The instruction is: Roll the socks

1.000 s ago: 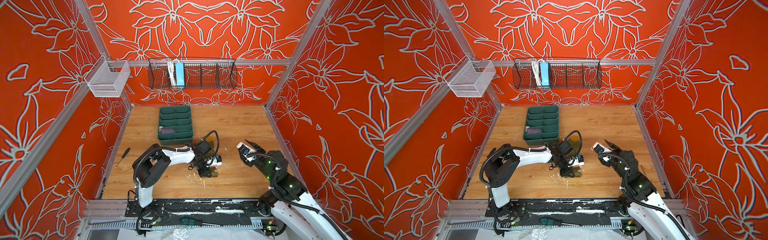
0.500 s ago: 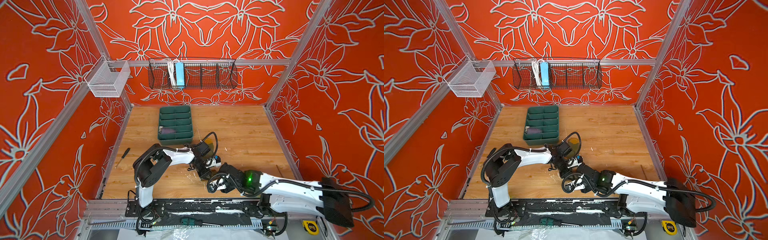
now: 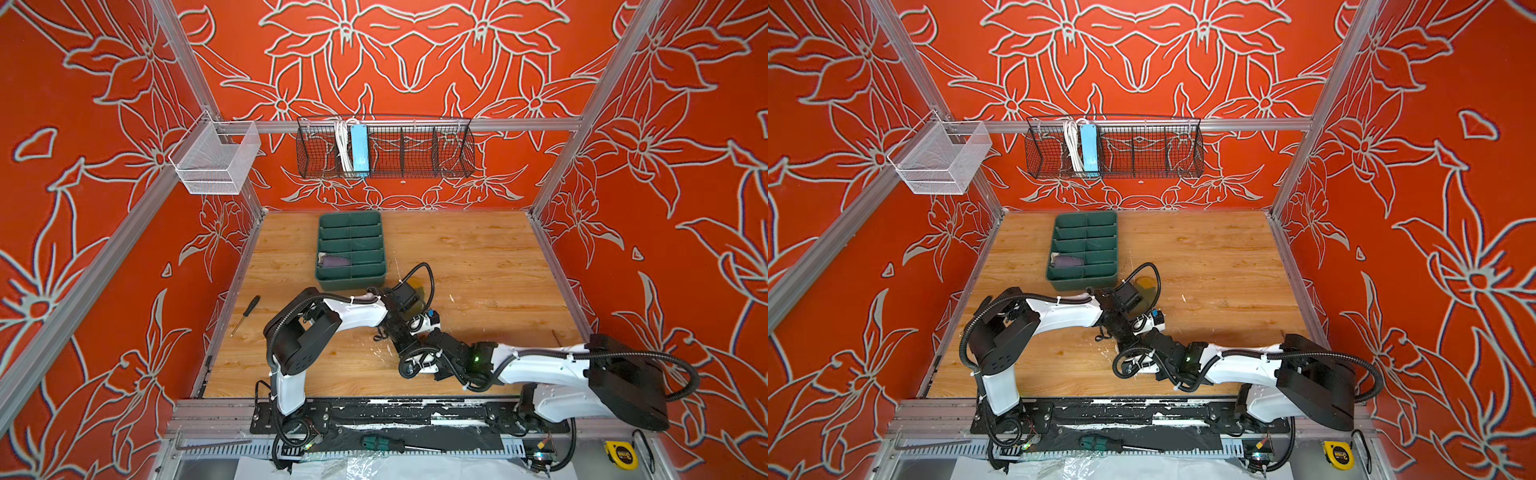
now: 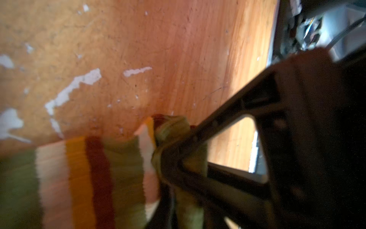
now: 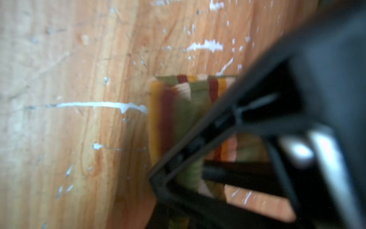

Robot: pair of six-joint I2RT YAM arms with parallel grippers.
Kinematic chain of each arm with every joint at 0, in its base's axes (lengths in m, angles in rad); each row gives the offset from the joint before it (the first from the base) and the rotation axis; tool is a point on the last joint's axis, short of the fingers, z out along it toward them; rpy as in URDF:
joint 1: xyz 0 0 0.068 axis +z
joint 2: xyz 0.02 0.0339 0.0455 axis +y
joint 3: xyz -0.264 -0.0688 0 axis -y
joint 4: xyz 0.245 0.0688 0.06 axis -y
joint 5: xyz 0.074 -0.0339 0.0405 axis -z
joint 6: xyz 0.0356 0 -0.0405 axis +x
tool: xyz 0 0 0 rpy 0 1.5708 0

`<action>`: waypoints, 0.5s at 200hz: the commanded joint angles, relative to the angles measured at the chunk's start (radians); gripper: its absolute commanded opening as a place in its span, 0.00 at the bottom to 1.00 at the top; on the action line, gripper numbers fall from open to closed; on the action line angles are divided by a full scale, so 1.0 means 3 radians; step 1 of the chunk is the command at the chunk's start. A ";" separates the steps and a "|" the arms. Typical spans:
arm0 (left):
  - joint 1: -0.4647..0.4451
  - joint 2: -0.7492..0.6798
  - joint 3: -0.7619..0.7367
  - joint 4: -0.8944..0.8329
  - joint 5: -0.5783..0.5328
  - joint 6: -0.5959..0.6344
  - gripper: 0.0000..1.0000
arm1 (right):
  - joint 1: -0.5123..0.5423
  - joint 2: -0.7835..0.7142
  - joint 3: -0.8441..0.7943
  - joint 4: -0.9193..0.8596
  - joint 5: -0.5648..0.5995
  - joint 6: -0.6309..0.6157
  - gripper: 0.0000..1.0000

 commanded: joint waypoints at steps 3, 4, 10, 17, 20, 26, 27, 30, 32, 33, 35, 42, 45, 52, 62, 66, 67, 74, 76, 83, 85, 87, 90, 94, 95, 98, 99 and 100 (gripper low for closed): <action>-0.0021 -0.0249 -0.0114 0.0127 -0.0283 0.0063 0.49 | 0.0005 0.0042 0.0168 -0.0631 -0.0248 0.0047 0.00; -0.0021 -0.0262 -0.0119 0.0136 -0.0291 0.0066 0.50 | 0.0005 0.0045 0.0177 -0.0655 -0.0260 0.0054 0.00; -0.0021 -0.0339 -0.0144 0.0172 -0.0330 0.0126 0.56 | 0.0005 0.0057 0.0238 -0.0793 -0.0323 0.0076 0.00; -0.0021 -0.0427 -0.0170 0.0214 -0.0395 0.0169 0.62 | 0.0005 0.0089 0.0310 -0.0968 -0.0405 0.0106 0.00; -0.0024 -0.0463 -0.0181 0.0232 -0.0433 0.0187 0.64 | 0.0005 0.0109 0.0349 -0.1059 -0.0435 0.0124 0.00; -0.0021 -0.0534 -0.0205 0.0253 -0.0480 0.0241 0.67 | 0.0005 0.0148 0.0425 -0.1207 -0.0487 0.0191 0.00; -0.0021 -0.0550 -0.0208 0.0257 -0.0489 0.0250 0.67 | 0.0005 0.0156 0.0444 -0.1219 -0.0495 0.0205 0.00; -0.0023 -0.0585 -0.0219 0.0265 -0.0518 0.0280 0.68 | 0.0005 0.0182 0.0490 -0.1300 -0.0518 0.0249 0.00; -0.0022 -0.0613 -0.0226 0.0269 -0.0539 0.0297 0.69 | 0.0005 0.0201 0.0516 -0.1347 -0.0524 0.0274 0.00; -0.0021 -0.0628 -0.0228 0.0273 -0.0552 0.0306 0.69 | 0.0005 0.0211 0.0533 -0.1358 -0.0531 0.0287 0.00; -0.0021 -0.0652 -0.0234 0.0279 -0.0580 0.0319 0.70 | 0.0005 0.0234 0.0557 -0.1401 -0.0544 0.0309 0.00; -0.0022 -0.0749 -0.0268 0.0312 -0.0704 0.0354 0.71 | 0.0005 0.0317 0.0671 -0.1586 -0.0594 0.0377 0.00; -0.0018 -0.0805 -0.0293 0.0332 -0.0749 0.0371 0.71 | 0.0005 0.0356 0.0736 -0.1684 -0.0612 0.0421 0.00; -0.0009 -0.0934 -0.0366 0.0400 -0.0898 0.0391 0.72 | 0.0005 0.0455 0.0857 -0.1858 -0.0658 0.0525 0.00; 0.0003 -0.1161 -0.0506 0.0545 -0.1169 0.0394 0.74 | 0.0004 0.0601 0.1016 -0.2087 -0.0735 0.0634 0.00; 0.0017 -0.1265 -0.0578 0.0611 -0.1281 0.0398 0.75 | 0.0004 0.0658 0.1077 -0.2140 -0.0763 0.0685 0.00; 0.0018 -0.1291 -0.0589 0.0628 -0.1314 0.0398 0.75 | 0.0002 0.0675 0.1087 -0.2154 -0.0768 0.0700 0.00; 0.0034 -0.1486 -0.0720 0.0739 -0.1570 0.0411 0.75 | 0.0001 0.0775 0.1184 -0.2263 -0.0830 0.0764 0.00; 0.0041 -0.1547 -0.0757 0.0776 -0.1653 0.0416 0.76 | 0.0000 0.0799 0.1211 -0.2292 -0.0848 0.0777 0.00; 0.0059 -0.1754 -0.0882 0.0892 -0.1947 0.0438 0.77 | -0.0005 0.0889 0.1287 -0.2374 -0.0928 0.0811 0.00; 0.0064 -0.1813 -0.0918 0.0925 -0.2051 0.0448 0.78 | -0.0008 0.0907 0.1312 -0.2390 -0.0961 0.0818 0.00; 0.0072 -0.1860 -0.0951 0.0957 -0.2148 0.0455 0.78 | -0.0007 0.0927 0.1331 -0.2402 -0.0987 0.0822 0.00; 0.0079 -0.1962 -0.0998 0.1000 -0.2287 0.0476 0.79 | -0.0010 0.0958 0.1359 -0.2422 -0.1025 0.0827 0.00; 0.0093 -0.2086 -0.1053 0.1041 -0.2479 0.0507 0.79 | -0.0010 0.0988 0.1379 -0.2426 -0.1073 0.0836 0.00; 0.0095 -0.2113 -0.1059 0.1048 -0.2526 0.0513 0.80 | -0.0010 0.0996 0.1389 -0.2427 -0.1084 0.0840 0.00; 0.0107 -0.2207 -0.1098 0.1079 -0.2670 0.0530 0.81 | -0.0010 0.1021 0.1407 -0.2421 -0.1106 0.0853 0.00; 0.0112 -0.2238 -0.1110 0.1090 -0.2694 0.0533 0.81 | -0.0010 0.1030 0.1413 -0.2417 -0.1121 0.0856 0.00; 0.0117 -0.2269 -0.1120 0.1095 -0.2749 0.0539 0.82 | -0.0010 0.1037 0.1419 -0.2417 -0.1137 0.0857 0.00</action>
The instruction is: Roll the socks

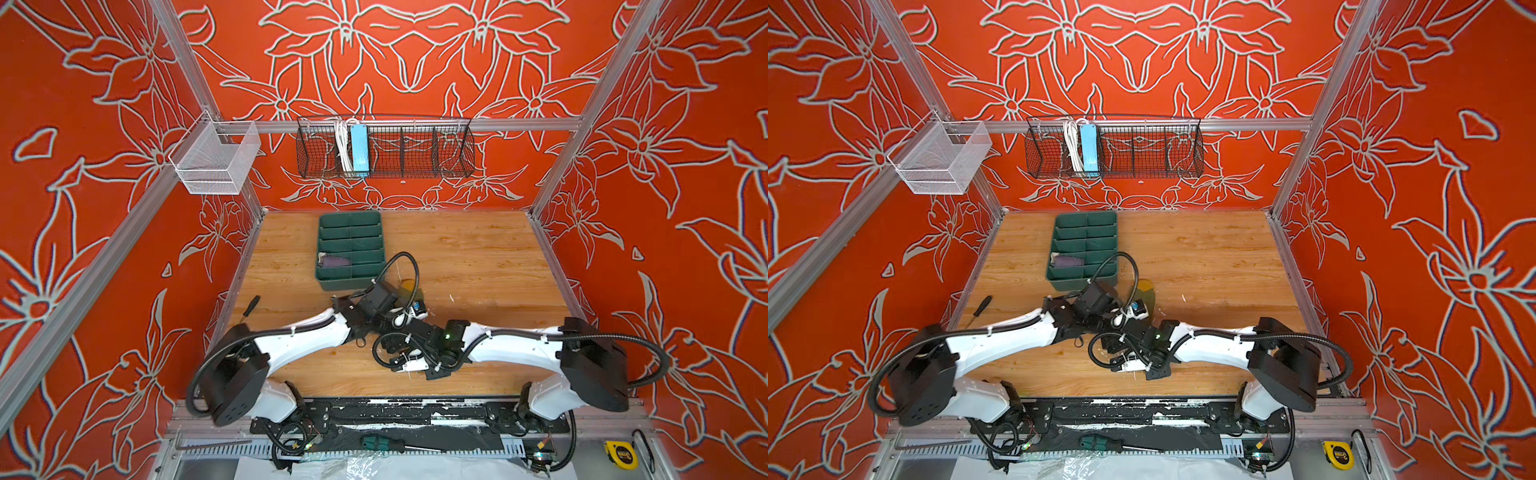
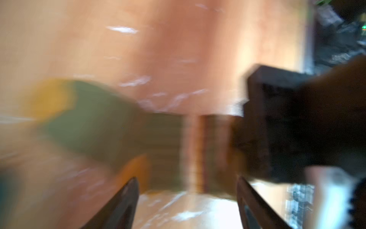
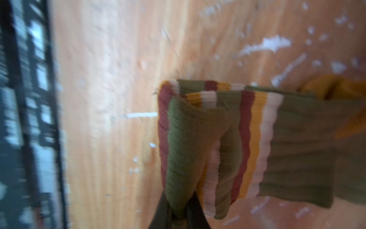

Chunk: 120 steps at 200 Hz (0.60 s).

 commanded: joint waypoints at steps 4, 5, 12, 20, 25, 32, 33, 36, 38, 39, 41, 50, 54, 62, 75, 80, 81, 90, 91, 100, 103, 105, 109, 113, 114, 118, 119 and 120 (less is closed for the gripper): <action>0.0090 -0.0701 -0.0284 0.0477 -0.1343 0.0240 0.82 | -0.0025 0.0264 0.0139 -0.0576 -0.0524 0.0254 0.00; 0.0098 -0.0731 -0.0289 0.0480 -0.1383 0.0244 0.82 | -0.0025 0.0271 0.0148 -0.0575 -0.0536 0.0255 0.00; 0.0154 -0.0929 -0.0325 0.0494 -0.1576 0.0332 0.83 | -0.0026 0.0318 0.0188 -0.0566 -0.0610 0.0257 0.00; 0.0220 -0.1148 -0.0349 0.0490 -0.1708 0.0439 0.85 | -0.0041 0.0380 0.0237 -0.0565 -0.0691 0.0262 0.00; 0.0258 -0.1367 -0.0361 0.0473 -0.1741 0.0526 0.87 | -0.0048 0.0416 0.0291 -0.0573 -0.0715 0.0270 0.00; 0.0301 -0.1565 -0.0365 0.0427 -0.1736 0.0674 0.89 | -0.0063 0.0490 0.0356 -0.0582 -0.0713 0.0314 0.00; 0.0309 -0.1592 -0.0365 0.0422 -0.1735 0.0699 0.90 | -0.0065 0.0501 0.0371 -0.0583 -0.0713 0.0321 0.00; 0.0323 -0.1667 -0.0368 0.0410 -0.1724 0.0772 0.91 | -0.0074 0.0540 0.0409 -0.0590 -0.0710 0.0350 0.00; 0.0332 -0.1725 -0.0370 0.0394 -0.1718 0.0821 0.92 | -0.0079 0.0566 0.0427 -0.0602 -0.0708 0.0376 0.00; 0.0337 -0.1751 -0.0367 0.0388 -0.1716 0.0847 0.92 | -0.0083 0.0580 0.0438 -0.0611 -0.0705 0.0385 0.00; 0.0341 -0.1803 -0.0366 0.0375 -0.1712 0.0897 0.93 | -0.0089 0.0599 0.0469 -0.0622 -0.0703 0.0405 0.00; 0.0381 -0.2016 -0.0367 0.0342 -0.1688 0.1117 0.98 | -0.0133 0.0760 0.0604 -0.0720 -0.0731 0.0486 0.00; 0.0399 -0.2101 -0.0363 0.0315 -0.1657 0.1215 1.00 | -0.0154 0.0839 0.0672 -0.0783 -0.0745 0.0519 0.00; 0.0422 -0.2251 -0.0314 0.0212 -0.1567 0.1433 0.98 | -0.0202 0.0999 0.0811 -0.0904 -0.0788 0.0591 0.00; 0.0444 -0.2413 -0.0175 -0.0041 -0.1344 0.1663 0.98 | -0.0293 0.1251 0.0969 -0.1050 -0.0961 0.0654 0.00; 0.0444 -0.2446 -0.0095 -0.0183 -0.1220 0.1738 0.98 | -0.0335 0.1333 0.1020 -0.1089 -0.1030 0.0663 0.00; 0.0444 -0.2452 -0.0077 -0.0212 -0.1194 0.1755 0.98 | -0.0344 0.1347 0.1020 -0.1092 -0.1065 0.0662 0.00; 0.0444 -0.2458 0.0080 -0.0483 -0.0919 0.1843 0.98 | -0.0407 0.1429 0.1069 -0.1100 -0.1214 0.0666 0.00; 0.0444 -0.2453 0.0098 -0.0521 -0.0887 0.1853 0.98 | -0.0413 0.1436 0.1073 -0.1098 -0.1229 0.0658 0.00; 0.0444 -0.2406 0.0247 -0.0790 -0.0618 0.1927 0.99 | -0.0454 0.1491 0.1121 -0.1136 -0.1258 0.0634 0.00; 0.0444 -0.2377 0.0291 -0.0878 -0.0521 0.1937 0.99 | -0.0474 0.1500 0.1133 -0.1136 -0.1279 0.0624 0.00; 0.0444 -0.2360 0.0312 -0.0934 -0.0453 0.1940 0.99 | -0.0487 0.1506 0.1140 -0.1136 -0.1291 0.0621 0.00; 0.0444 -0.2319 0.0363 -0.1048 -0.0327 0.1963 1.00 | -0.0517 0.1519 0.1157 -0.1133 -0.1320 0.0612 0.00; 0.0444 -0.2274 0.0396 -0.1147 -0.0187 0.1993 0.99 | -0.0550 0.1531 0.1180 -0.1134 -0.1356 0.0604 0.00; 0.0444 -0.2261 0.0399 -0.1168 -0.0153 0.2003 0.99 | -0.0559 0.1536 0.1185 -0.1135 -0.1372 0.0604 0.00; 0.0440 -0.2215 0.0403 -0.1228 -0.0027 0.2025 0.98 | -0.0593 0.1548 0.1223 -0.1144 -0.1427 0.0603 0.00; 0.0440 -0.2204 0.0400 -0.1239 0.0001 0.2034 0.97 | -0.0599 0.1552 0.1237 -0.1145 -0.1443 0.0604 0.00; 0.0439 -0.2193 0.0401 -0.1252 0.0026 0.2043 0.97 | -0.0609 0.1554 0.1244 -0.1154 -0.1451 0.0602 0.00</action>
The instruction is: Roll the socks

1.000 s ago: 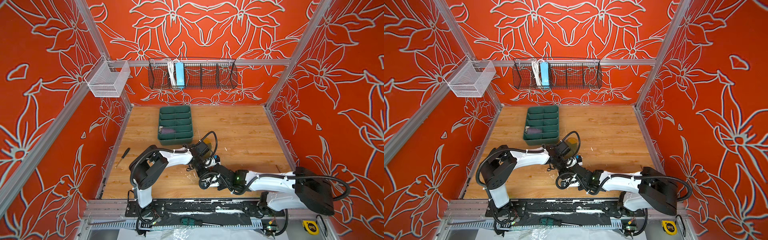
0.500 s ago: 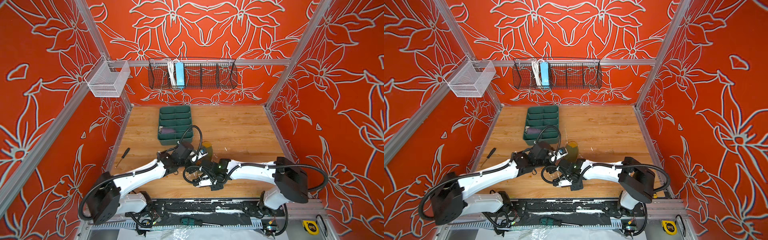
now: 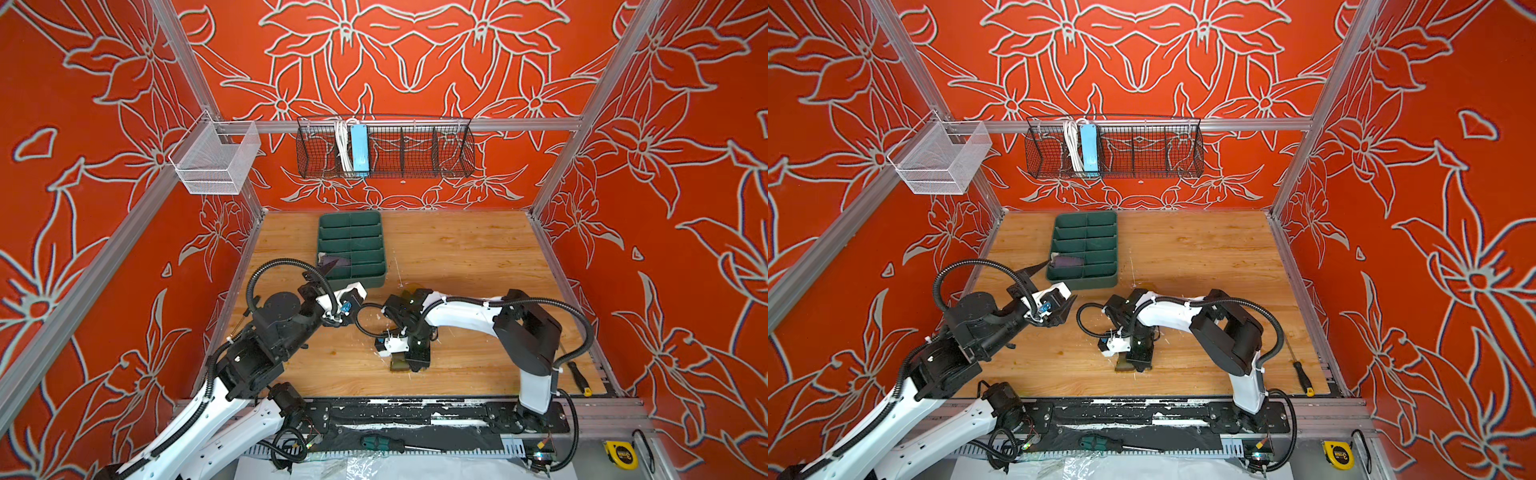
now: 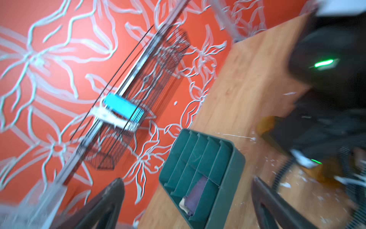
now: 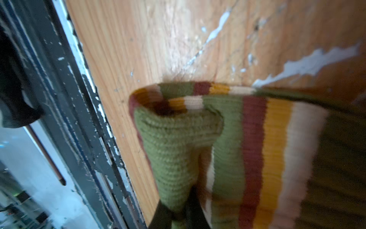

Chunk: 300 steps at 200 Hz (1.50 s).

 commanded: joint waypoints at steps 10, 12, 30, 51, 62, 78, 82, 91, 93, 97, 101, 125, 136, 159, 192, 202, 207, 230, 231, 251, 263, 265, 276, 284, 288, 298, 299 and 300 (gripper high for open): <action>-0.0017 0.0304 0.0090 -0.0879 0.1115 0.0456 0.96 | -0.0166 0.0389 0.0095 -0.0019 -0.0375 0.0026 0.00; -0.0030 0.0321 0.0071 -0.0874 0.1136 0.0454 0.95 | -0.0185 0.0397 0.0115 -0.0033 -0.0394 0.0025 0.00; -0.0315 0.0464 -0.0172 -0.0747 0.1051 0.0464 0.93 | -0.0253 0.0490 0.0264 -0.0091 -0.0430 -0.0023 0.00; -0.0943 0.0658 -0.0660 -0.0224 0.0430 0.0378 0.93 | -0.0327 0.0597 0.0348 -0.0110 -0.0417 -0.0060 0.00; -0.1233 0.0840 -0.0916 0.0134 0.0104 0.0271 0.93 | -0.0359 0.0640 0.0381 -0.0125 -0.0423 -0.0067 0.00; -0.1527 0.1178 -0.1086 0.0534 -0.0250 -0.0035 0.89 | -0.0382 0.0655 0.0381 -0.0137 -0.0403 -0.0091 0.00; -0.1580 0.1345 -0.1112 0.0645 -0.0317 -0.0119 0.88 | -0.0391 0.0656 0.0375 -0.0132 -0.0397 -0.0097 0.00; -0.1670 0.1559 -0.1157 0.0868 -0.0457 -0.0278 0.86 | -0.0398 0.0647 0.0360 -0.0124 -0.0393 -0.0103 0.00; -0.1687 0.1591 -0.1168 0.0940 -0.0482 -0.0291 0.85 | -0.0404 0.0646 0.0359 -0.0122 -0.0392 -0.0103 0.00; -0.1708 0.1695 -0.1183 0.1071 -0.0540 -0.0405 0.84 | -0.0411 0.0638 0.0350 -0.0118 -0.0392 -0.0105 0.00; -0.1735 0.1783 -0.1198 0.1178 -0.0583 -0.0462 0.84 | -0.0412 0.0636 0.0344 -0.0112 -0.0391 -0.0106 0.00; -0.1756 0.2268 -0.1234 0.1632 -0.0716 -0.0597 0.79 | -0.0432 0.0612 0.0292 -0.0063 -0.0407 -0.0112 0.00; -0.1756 0.2444 -0.1223 0.1720 -0.0771 -0.0626 0.76 | -0.0432 0.0610 0.0275 -0.0055 -0.0381 -0.0113 0.00; -0.1756 0.2673 -0.1178 0.1735 -0.0825 -0.0632 0.66 | -0.0456 0.0605 0.0234 -0.0050 -0.0351 -0.0119 0.00; -0.1756 0.2822 -0.1098 0.1656 -0.0707 -0.0654 0.47 | -0.0494 0.0556 0.0152 0.0058 -0.0384 -0.0099 0.00; -0.1756 0.2870 -0.1058 0.1621 -0.0672 -0.0684 0.42 | -0.0495 0.0546 0.0136 0.0094 -0.0382 -0.0089 0.00; -0.1756 0.2894 -0.1033 0.1585 -0.0648 -0.0699 0.41 | -0.0504 0.0539 0.0126 0.0119 -0.0378 -0.0080 0.00; -0.1761 0.2962 -0.0996 0.1543 -0.0604 -0.0739 0.31 | -0.0537 0.0493 0.0084 0.0214 -0.0357 -0.0028 0.00; -0.1761 0.2962 -0.0994 0.1542 -0.0603 -0.0739 0.30 | -0.0539 0.0487 0.0081 0.0218 -0.0349 -0.0025 0.00; -0.1761 0.2975 -0.1005 0.1523 -0.0577 -0.0749 0.17 | -0.0564 0.0326 -0.0034 0.0368 -0.0254 0.0061 0.00; -0.1761 0.2981 -0.1008 0.1486 -0.0568 -0.0744 0.08 | -0.0583 0.0151 -0.0166 0.0494 -0.0141 0.0123 0.00; -0.1764 0.2980 -0.1008 0.1476 -0.0567 -0.0744 0.07 | -0.0585 0.0128 -0.0186 0.0517 -0.0123 0.0132 0.00; -0.1766 0.2977 -0.1011 0.1444 -0.0564 -0.0731 0.02 | -0.0585 -0.0088 -0.0340 0.0648 -0.0033 0.0174 0.07; -0.1766 0.2971 -0.1008 0.1426 -0.0548 -0.0720 0.00 | -0.0587 -0.0246 -0.0462 0.0743 0.0005 0.0187 0.15; -0.1766 0.2968 -0.1015 0.1425 -0.0551 -0.0714 0.00 | -0.0587 -0.0324 -0.0523 0.0795 0.0034 0.0200 0.20; -0.1766 0.2967 -0.1016 0.1425 -0.0543 -0.0708 0.00 | -0.0587 -0.0504 -0.0647 0.0914 0.0099 0.0227 0.29; -0.1766 0.2970 -0.1014 0.1422 -0.0542 -0.0706 0.00 | -0.0587 -0.0519 -0.0655 0.0928 0.0104 0.0231 0.30; -0.1766 0.2971 -0.1014 0.1421 -0.0542 -0.0705 0.00 | -0.0587 -0.0538 -0.0672 0.0938 0.0107 0.0235 0.31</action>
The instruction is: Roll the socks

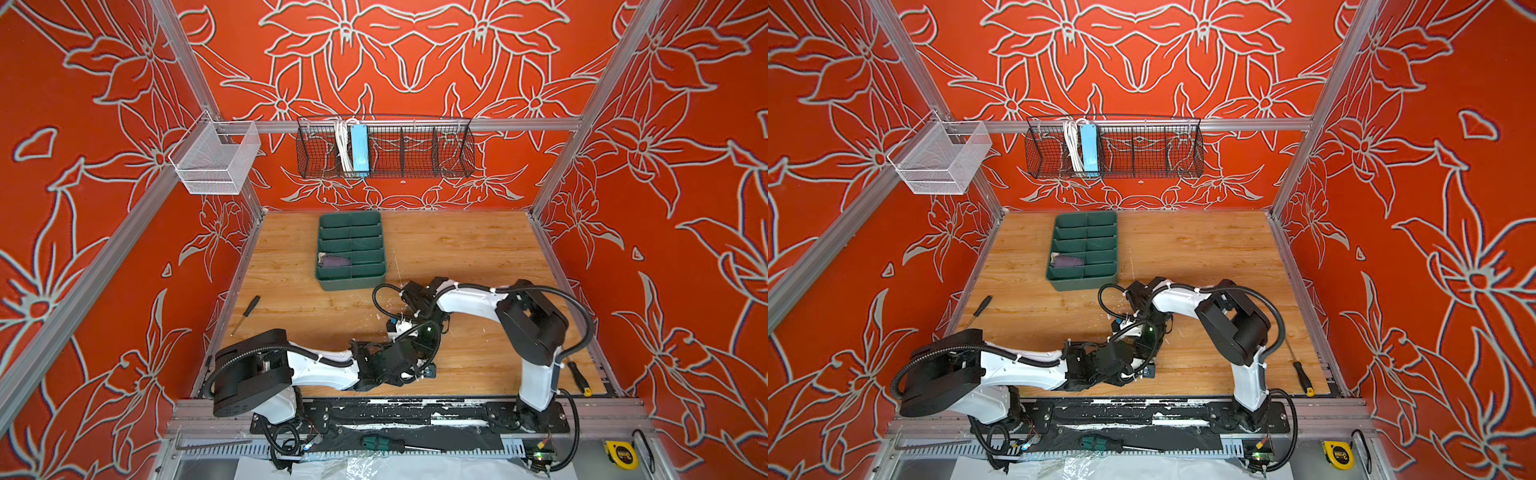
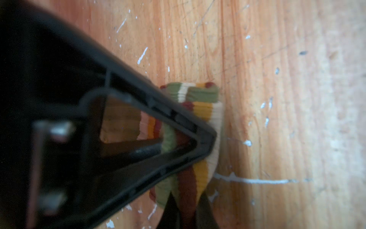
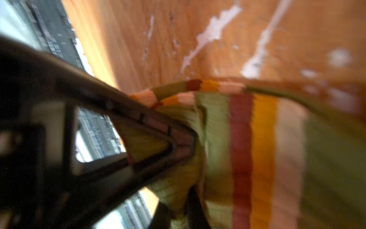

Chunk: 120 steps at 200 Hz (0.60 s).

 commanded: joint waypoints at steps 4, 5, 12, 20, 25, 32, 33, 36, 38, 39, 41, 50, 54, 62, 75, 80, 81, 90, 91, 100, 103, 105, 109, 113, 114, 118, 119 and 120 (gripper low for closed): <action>-0.0010 0.0061 0.0008 -0.0100 0.0118 0.0023 0.00 | -0.0036 -0.0351 -0.0316 0.0637 0.0577 0.0113 0.34; -0.0010 0.0061 0.0013 -0.0101 0.0120 0.0023 0.00 | -0.0038 -0.0365 -0.0329 0.0642 0.0584 0.0115 0.34; -0.0010 0.0072 0.0017 -0.0112 0.0135 0.0023 0.00 | -0.0045 -0.0458 -0.0380 0.0698 0.0617 0.0127 0.36; -0.0010 0.0090 0.0027 -0.0124 0.0159 0.0035 0.00 | -0.0068 -0.0559 -0.0423 0.0749 0.0671 0.0149 0.37; -0.0010 0.0100 0.0041 -0.0148 0.0181 0.0042 0.00 | -0.0087 -0.0613 -0.0446 0.0791 0.0735 0.0173 0.37; -0.0009 0.0124 0.0058 -0.0161 0.0184 0.0058 0.00 | -0.0131 -0.0728 -0.0497 0.0865 0.0823 0.0213 0.38; -0.0007 0.0129 0.0061 -0.0163 0.0184 0.0061 0.00 | -0.0142 -0.0735 -0.0504 0.0871 0.0829 0.0214 0.38; -0.0008 0.0136 0.0070 -0.0171 0.0186 0.0070 0.00 | -0.0168 -0.0793 -0.0521 0.0888 0.0848 0.0223 0.38; -0.0010 0.0138 0.0075 -0.0180 0.0188 0.0075 0.00 | -0.0182 -0.0826 -0.0528 0.0901 0.0867 0.0231 0.38; -0.0010 0.0143 0.0080 -0.0187 0.0191 0.0080 0.00 | -0.0191 -0.0845 -0.0536 0.0910 0.0880 0.0235 0.38; -0.0010 0.0148 0.0087 -0.0202 0.0196 0.0086 0.00 | -0.0210 -0.0881 -0.0545 0.0929 0.0897 0.0252 0.38; -0.0010 0.0166 0.0123 -0.0270 0.0197 0.0104 0.00 | -0.0287 -0.1061 -0.0590 0.1047 0.1140 0.0360 0.38; -0.0010 0.0173 0.0143 -0.0294 0.0193 0.0109 0.00 | -0.0326 -0.1144 -0.0602 0.1089 0.1239 0.0412 0.38; -0.0010 0.0176 0.0173 -0.0346 0.0210 0.0113 0.00 | -0.0414 -0.1312 -0.0607 0.1154 0.1420 0.0497 0.38; -0.0010 0.0193 0.0235 -0.0436 0.0286 0.0173 0.00 | -0.0544 -0.1612 -0.0625 0.1350 0.1870 0.0724 0.38; -0.0005 0.0195 0.0271 -0.0468 0.0315 0.0183 0.00 | -0.0598 -0.1761 -0.0638 0.1414 0.1974 0.0787 0.38; -0.0005 0.0195 0.0278 -0.0475 0.0321 0.0185 0.00 | -0.0613 -0.1788 -0.0639 0.1427 0.1995 0.0800 0.38; 0.0004 0.0210 0.0359 -0.0565 0.0394 0.0215 0.00 | -0.0706 -0.2024 -0.0679 0.1562 0.2233 0.0924 0.38; 0.0005 0.0210 0.0373 -0.0579 0.0404 0.0219 0.00 | -0.0713 -0.2060 -0.0688 0.1580 0.2266 0.0942 0.38; 0.0064 0.0238 0.0496 -0.0766 0.0591 0.0232 0.00 | -0.0786 -0.2345 -0.0761 0.1745 0.2487 0.1079 0.42; 0.0088 0.0243 0.0545 -0.0870 0.0682 0.0239 0.00 | -0.0809 -0.2445 -0.0796 0.1821 0.2543 0.1116 0.44; 0.0105 0.0249 0.0596 -0.0939 0.0739 0.0242 0.00 | -0.0814 -0.2509 -0.0828 0.1857 0.2565 0.1129 0.45; 0.0139 0.0275 0.0680 -0.1053 0.0832 0.0227 0.00 | -0.0837 -0.2643 -0.0889 0.1966 0.2596 0.1152 0.48; 0.0176 0.0294 0.0755 -0.1151 0.0913 0.0203 0.00 | -0.0843 -0.2779 -0.0961 0.2057 0.2620 0.1153 0.50; 0.0188 0.0298 0.0776 -0.1177 0.0939 0.0197 0.00 | -0.0843 -0.2811 -0.0980 0.2093 0.2623 0.1152 0.50; 0.0235 0.0321 0.0868 -0.1305 0.1060 0.0187 0.00 | -0.0843 -0.2916 -0.1065 0.2209 0.2636 0.1144 0.51; 0.0250 0.0329 0.0888 -0.1343 0.1095 0.0187 0.00 | -0.0843 -0.2946 -0.1098 0.2241 0.2638 0.1142 0.52; 0.0261 0.0336 0.0913 -0.1380 0.1128 0.0186 0.00 | -0.0843 -0.2994 -0.1127 0.2273 0.2640 0.1138 0.52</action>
